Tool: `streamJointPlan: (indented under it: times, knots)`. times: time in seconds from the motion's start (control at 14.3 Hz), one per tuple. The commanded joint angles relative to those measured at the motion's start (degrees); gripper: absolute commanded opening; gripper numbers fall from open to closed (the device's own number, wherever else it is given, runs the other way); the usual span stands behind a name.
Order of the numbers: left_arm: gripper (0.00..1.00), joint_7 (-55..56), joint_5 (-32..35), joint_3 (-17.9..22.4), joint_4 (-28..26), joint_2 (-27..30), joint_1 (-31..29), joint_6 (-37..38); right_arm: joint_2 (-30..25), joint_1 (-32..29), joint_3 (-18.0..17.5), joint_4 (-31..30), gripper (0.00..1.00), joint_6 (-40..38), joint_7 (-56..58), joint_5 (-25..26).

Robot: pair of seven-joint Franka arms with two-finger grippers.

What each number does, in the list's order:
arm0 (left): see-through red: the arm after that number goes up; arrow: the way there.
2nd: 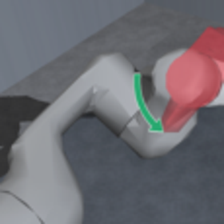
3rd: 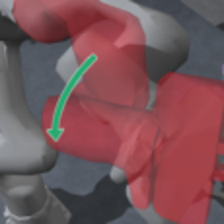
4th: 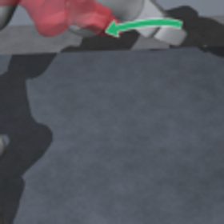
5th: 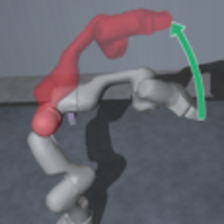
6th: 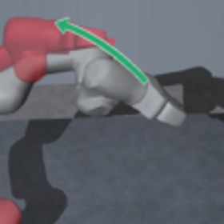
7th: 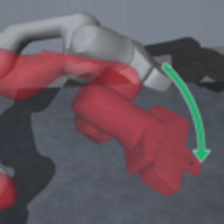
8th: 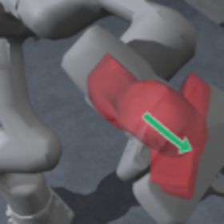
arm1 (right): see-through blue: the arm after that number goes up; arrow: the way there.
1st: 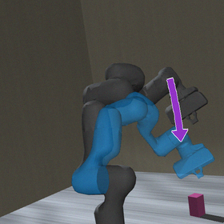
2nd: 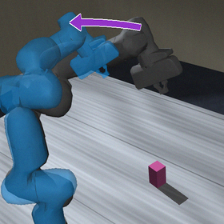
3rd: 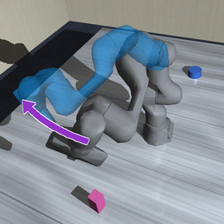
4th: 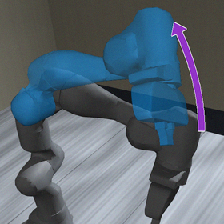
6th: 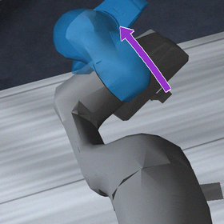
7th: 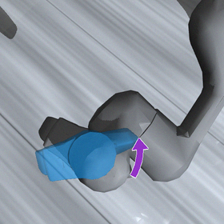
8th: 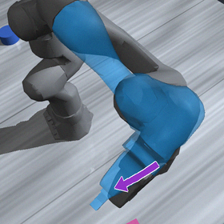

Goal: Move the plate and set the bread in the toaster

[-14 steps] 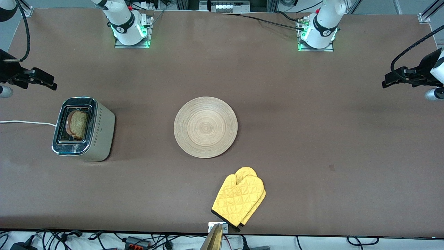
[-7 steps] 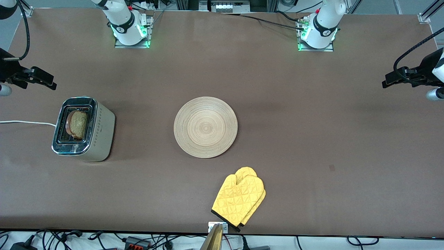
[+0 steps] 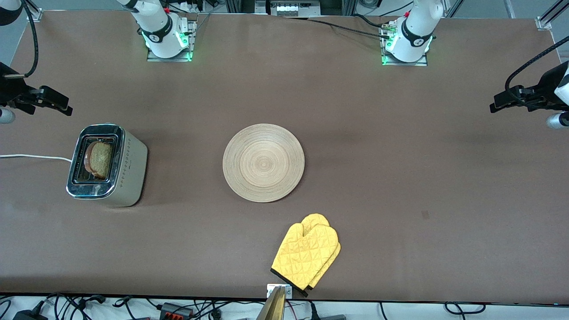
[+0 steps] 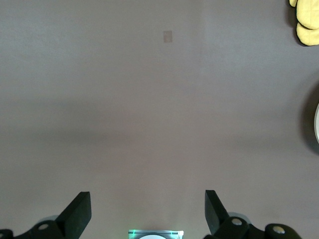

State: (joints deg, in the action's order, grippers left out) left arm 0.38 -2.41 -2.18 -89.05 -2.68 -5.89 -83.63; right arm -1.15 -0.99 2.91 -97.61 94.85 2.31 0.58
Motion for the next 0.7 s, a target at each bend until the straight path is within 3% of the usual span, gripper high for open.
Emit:
streamJointPlan:
  times: [0.0, 0.63]
  knots:
    - [1.00, -1.53, -0.93, 0.25, -1.04, 0.93, -0.17, -0.05, -0.08, -0.07, -0.28, 0.32, 1.00, 0.25, 0.77, 0.65]
    - [1.00, -1.53, -0.93, 0.25, -1.04, 0.93, -0.17, -0.05, -0.17, -1.21, -1.86, 0.23, 1.00, -0.19, 0.68, 0.47]
